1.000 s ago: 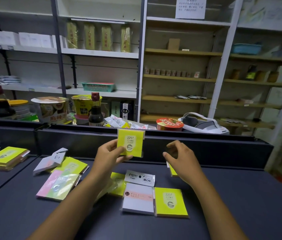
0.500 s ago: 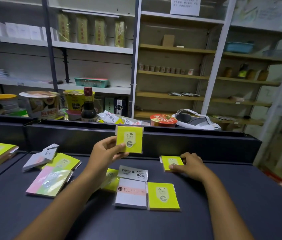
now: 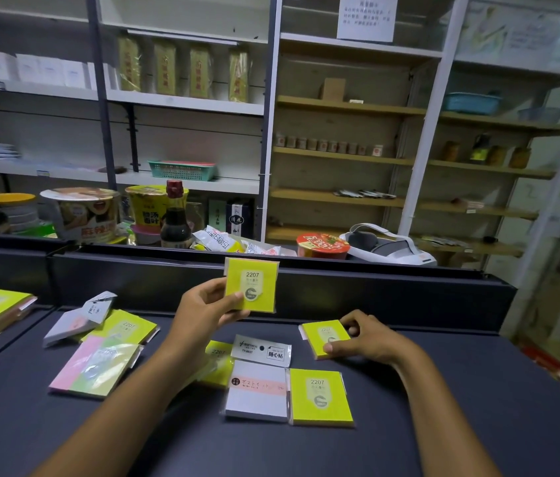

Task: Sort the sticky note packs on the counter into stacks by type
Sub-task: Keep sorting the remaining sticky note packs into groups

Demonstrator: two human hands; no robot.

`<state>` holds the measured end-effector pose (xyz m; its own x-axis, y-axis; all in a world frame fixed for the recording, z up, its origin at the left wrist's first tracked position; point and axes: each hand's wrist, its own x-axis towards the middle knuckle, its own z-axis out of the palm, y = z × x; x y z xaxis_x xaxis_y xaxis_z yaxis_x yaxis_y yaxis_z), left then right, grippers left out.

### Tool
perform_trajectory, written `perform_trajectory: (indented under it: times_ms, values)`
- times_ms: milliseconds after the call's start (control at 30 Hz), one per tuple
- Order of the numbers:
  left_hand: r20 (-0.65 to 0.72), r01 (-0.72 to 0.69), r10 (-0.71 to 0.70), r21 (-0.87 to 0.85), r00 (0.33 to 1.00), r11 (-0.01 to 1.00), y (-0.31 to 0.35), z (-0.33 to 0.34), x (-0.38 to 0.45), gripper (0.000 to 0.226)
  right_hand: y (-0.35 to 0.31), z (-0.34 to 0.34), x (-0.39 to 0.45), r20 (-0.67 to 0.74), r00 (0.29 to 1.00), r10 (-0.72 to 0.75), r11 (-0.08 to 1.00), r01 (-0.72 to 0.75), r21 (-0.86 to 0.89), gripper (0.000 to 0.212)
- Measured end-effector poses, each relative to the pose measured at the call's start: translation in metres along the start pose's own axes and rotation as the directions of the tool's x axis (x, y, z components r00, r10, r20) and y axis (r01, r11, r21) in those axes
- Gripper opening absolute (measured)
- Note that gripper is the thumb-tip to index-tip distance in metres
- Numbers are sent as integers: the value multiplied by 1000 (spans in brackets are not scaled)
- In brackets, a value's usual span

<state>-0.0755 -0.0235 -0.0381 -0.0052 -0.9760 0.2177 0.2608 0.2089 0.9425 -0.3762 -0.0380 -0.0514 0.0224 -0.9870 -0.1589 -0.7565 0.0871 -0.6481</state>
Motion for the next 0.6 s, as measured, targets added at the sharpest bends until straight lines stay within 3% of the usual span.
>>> perform_trajectory:
  times_ms: [233,367,600]
  values:
    - [-22,0,0,-6,1000,1000,-1,-2,0,23,-6,4,3,41,996,-75,984,67,167,71]
    - [-37,-2,2,2,999,1000,-1,-4,0,22,-6,1,3,136,985,-102,991,88,102,83]
    - [-51,0,0,-7,999,1000,-2,-5,1,22,-7,-3,3,189,977,-96,995,89,47,66]
